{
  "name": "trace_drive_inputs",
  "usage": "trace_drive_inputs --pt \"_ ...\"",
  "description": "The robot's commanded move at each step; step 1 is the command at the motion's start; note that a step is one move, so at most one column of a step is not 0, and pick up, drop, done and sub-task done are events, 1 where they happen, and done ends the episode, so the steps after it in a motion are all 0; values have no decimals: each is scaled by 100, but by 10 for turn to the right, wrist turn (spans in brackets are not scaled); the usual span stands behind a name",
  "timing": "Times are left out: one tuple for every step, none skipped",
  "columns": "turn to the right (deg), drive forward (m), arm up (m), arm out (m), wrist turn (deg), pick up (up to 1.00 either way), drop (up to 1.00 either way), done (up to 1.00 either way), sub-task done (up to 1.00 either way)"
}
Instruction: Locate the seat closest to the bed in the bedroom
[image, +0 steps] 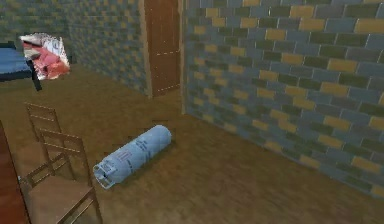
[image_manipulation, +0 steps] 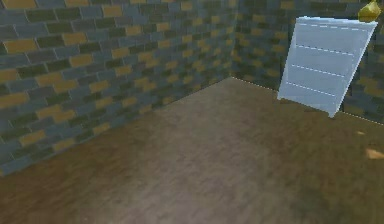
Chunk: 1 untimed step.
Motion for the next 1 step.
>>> trace_drive_inputs --pt "0 100 0 0 0 0 0 0 0"
